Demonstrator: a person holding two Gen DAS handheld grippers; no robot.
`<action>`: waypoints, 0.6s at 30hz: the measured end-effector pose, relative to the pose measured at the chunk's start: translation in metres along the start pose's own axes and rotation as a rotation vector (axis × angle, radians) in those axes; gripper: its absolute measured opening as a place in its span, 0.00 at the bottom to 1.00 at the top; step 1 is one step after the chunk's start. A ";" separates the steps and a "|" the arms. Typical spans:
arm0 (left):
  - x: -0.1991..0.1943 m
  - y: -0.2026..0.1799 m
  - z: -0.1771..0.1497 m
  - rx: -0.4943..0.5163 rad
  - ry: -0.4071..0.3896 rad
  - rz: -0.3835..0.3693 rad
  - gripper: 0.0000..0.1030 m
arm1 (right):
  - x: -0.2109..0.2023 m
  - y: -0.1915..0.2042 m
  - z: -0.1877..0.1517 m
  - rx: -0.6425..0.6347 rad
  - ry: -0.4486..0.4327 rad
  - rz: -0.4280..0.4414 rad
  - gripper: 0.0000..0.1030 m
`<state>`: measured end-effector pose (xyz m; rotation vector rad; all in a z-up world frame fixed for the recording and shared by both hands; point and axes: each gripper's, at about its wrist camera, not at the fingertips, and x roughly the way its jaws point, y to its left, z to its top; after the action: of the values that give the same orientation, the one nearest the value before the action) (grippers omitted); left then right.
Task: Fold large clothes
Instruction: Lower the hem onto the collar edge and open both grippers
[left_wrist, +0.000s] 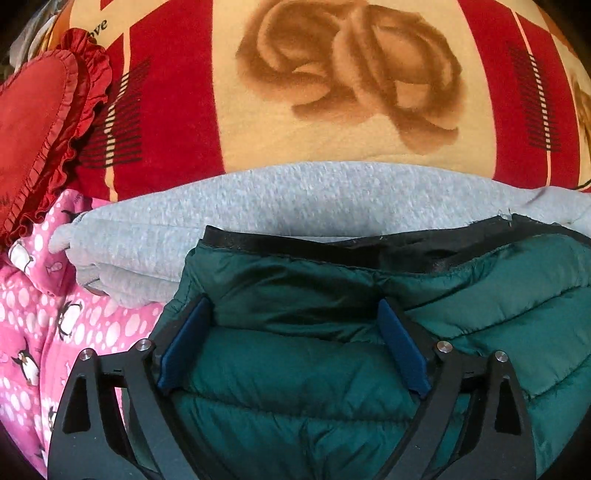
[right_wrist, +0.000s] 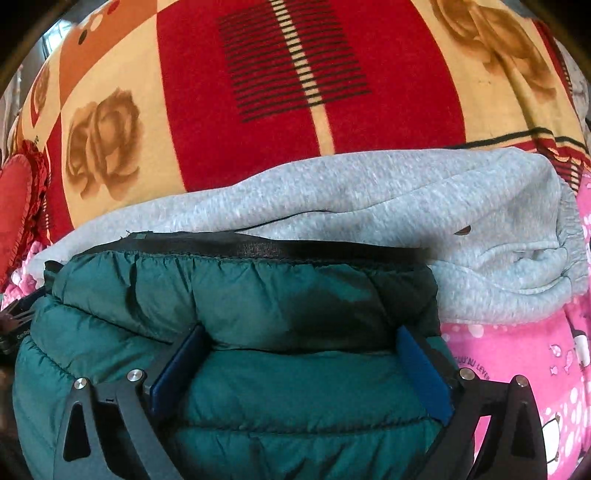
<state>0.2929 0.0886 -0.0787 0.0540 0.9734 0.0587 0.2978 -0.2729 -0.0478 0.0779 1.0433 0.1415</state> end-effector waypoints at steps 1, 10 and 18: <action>-0.003 0.001 0.001 0.004 0.006 0.003 0.90 | -0.004 0.000 0.002 -0.008 0.018 -0.009 0.98; -0.111 0.084 -0.013 -0.078 -0.146 -0.202 0.89 | -0.112 -0.024 -0.013 0.006 -0.120 0.070 0.97; -0.111 0.103 -0.092 -0.188 -0.072 -0.279 0.89 | -0.130 -0.028 -0.062 -0.031 -0.132 0.078 0.97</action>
<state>0.1515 0.1849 -0.0311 -0.2506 0.8917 -0.1085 0.1817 -0.3206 0.0284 0.0981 0.9066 0.2204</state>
